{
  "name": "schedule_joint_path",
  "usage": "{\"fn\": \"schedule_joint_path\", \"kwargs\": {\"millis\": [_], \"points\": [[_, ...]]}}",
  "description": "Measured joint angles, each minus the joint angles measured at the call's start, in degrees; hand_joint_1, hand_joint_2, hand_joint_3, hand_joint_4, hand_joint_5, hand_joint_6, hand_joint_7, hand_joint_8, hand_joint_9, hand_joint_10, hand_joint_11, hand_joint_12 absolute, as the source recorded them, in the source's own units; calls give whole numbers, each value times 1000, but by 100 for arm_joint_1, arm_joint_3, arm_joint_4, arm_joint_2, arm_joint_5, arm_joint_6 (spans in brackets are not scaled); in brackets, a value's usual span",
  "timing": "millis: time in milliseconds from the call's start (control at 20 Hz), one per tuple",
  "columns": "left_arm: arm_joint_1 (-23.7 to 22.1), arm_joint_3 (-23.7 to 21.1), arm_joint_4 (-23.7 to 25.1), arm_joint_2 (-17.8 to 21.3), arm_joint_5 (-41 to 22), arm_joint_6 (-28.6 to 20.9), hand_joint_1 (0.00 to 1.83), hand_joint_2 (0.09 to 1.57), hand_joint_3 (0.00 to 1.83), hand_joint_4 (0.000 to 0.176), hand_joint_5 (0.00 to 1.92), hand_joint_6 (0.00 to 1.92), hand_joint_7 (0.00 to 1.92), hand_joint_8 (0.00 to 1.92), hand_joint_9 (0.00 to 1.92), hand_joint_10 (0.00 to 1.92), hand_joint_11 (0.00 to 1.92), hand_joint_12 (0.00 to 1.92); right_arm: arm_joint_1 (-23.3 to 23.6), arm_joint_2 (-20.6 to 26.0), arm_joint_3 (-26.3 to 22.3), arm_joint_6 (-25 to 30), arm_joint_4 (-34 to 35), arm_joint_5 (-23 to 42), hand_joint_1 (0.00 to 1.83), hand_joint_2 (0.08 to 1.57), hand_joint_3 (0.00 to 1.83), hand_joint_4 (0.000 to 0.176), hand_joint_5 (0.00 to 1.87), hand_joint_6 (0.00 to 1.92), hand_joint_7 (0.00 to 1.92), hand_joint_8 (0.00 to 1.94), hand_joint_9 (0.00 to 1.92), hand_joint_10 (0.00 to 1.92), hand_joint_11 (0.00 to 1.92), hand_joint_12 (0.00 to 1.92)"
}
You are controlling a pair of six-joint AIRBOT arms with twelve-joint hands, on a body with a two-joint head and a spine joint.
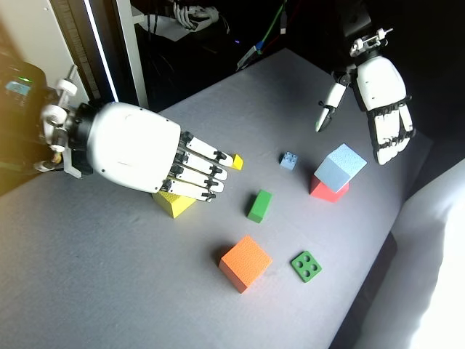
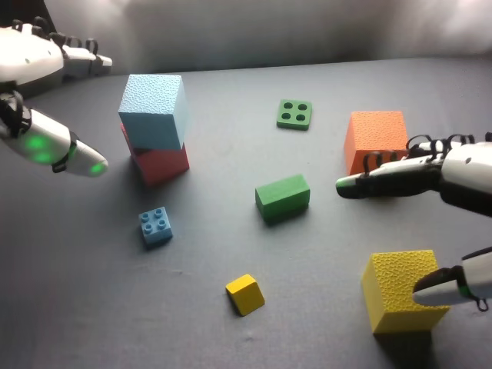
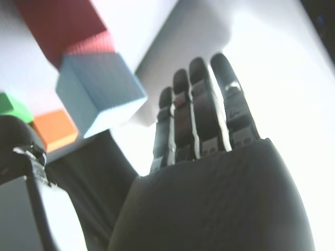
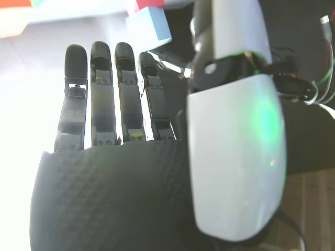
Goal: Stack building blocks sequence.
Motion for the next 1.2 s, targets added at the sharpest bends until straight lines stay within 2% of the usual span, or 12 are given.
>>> {"fn": "schedule_joint_path", "kwargs": {"millis": [50, 100, 250, 350, 450, 650, 850, 900, 950, 1050, 1100, 1200], "points": [[101, -90, 11, 131, -31, -11, 576, 879, 0, 0, 225, 7, 281, 1, 274, 0, 0, 658, 0, -120, 0, -761, 634, 24, 1287, 920, 4, 0, 378, 14, 437, 14, 412, 22, 0, 1037], [122, -118, 46, 181, -46, -33, 585, 877, 0, 0, 245, 10, 300, 7, 287, 5, 0, 675, -2, -160, 0, -968, 846, 20, 1293, 921, 4, 0, 378, 13, 440, 14, 418, 24, 0, 1037], [461, -321, 181, 455, -170, -216, 558, 900, 4, 0, 275, 10, 341, 13, 326, 16, 0, 756, -127, -293, 116, -1106, 1209, 22, 1294, 889, 0, 0, 417, 15, 474, 9, 446, 19, 3, 1096], [822, -518, 763, 654, -328, -892, 557, 908, 5, 0, 245, 0, 325, 3, 316, 9, 0, 718, -127, -323, 116, -1110, 1300, -31, 1308, 913, 4, 0, 365, 1, 408, 1, 370, 2, 0, 1003], [1104, -664, 1329, 782, -455, -1493, 572, 914, 3, 0, 224, 2, 317, 2, 313, 5, 0, 683, -127, -345, 116, -1108, 1373, -140, 1268, 924, 6, 0, 351, 0, 394, 0, 354, 0, 0, 1010], [1322, -870, 3338, 1071, -573, -3115, 582, 925, 5, 0, 209, 0, 305, 0, 317, 4, 0, 704, -181, -374, 114, -1108, 1405, -337, 1301, 931, 5, 0, 348, 2, 376, 0, 341, 1, 0, 999], [1399, -955, 6575, 1110, -848, -5665, 546, 910, 0, 0, 248, 10, 322, 8, 327, 7, 0, 764, -256, -400, 116, -1119, 1410, -431, 1273, 899, 0, 0, 309, 0, 328, 0, 312, 0, 0, 988], [1399, -955, 7274, 1110, -1036, -6214, 515, 931, 3, 0, 206, 5, 293, 4, 299, 4, 0, 733, -319, -407, 116, -1143, 1405, -409, 1116, 902, 2, 0, 64, 0, 38, 0, 40, 0, 0, 511], [1401, -955, 7873, 1113, -1226, -6749, 520, 928, 1, 0, 218, 8, 307, 8, 311, 8, 0, 754, -400, -422, 116, -1165, 1405, -417, 1089, 887, 0, 0, 36, 0, 7, 0, 7, 0, 0, 386], [1497, -986, 8769, 1117, -1547, -7630, 540, 922, 0, 0, 257, 13, 344, 13, 349, 17, 0, 828, -501, -501, 149, -1215, 1412, -437, 1041, 837, 0, 0, 0, 0, 0, 0, 0, 0, 0, 211], [1537, -992, 8942, 1117, -1687, -7785, 523, 935, 3, 0, 238, 3, 324, 3, 323, 5, 0, 778, -501, -527, 175, -1222, 1410, -452, 1025, 829, 0, 0, 0, 0, 0, 0, 0, 0, 0, 142], [1541, -1115, 9562, 1215, -2041, -8196, 535, 937, 1, 0, 241, 4, 327, 4, 327, 5, 0, 761, -542, -570, 245, -1235, 1405, -444, 1041, 809, 0, 0, 0, 0, 0, 0, 0, 0, 0, 166]]}}
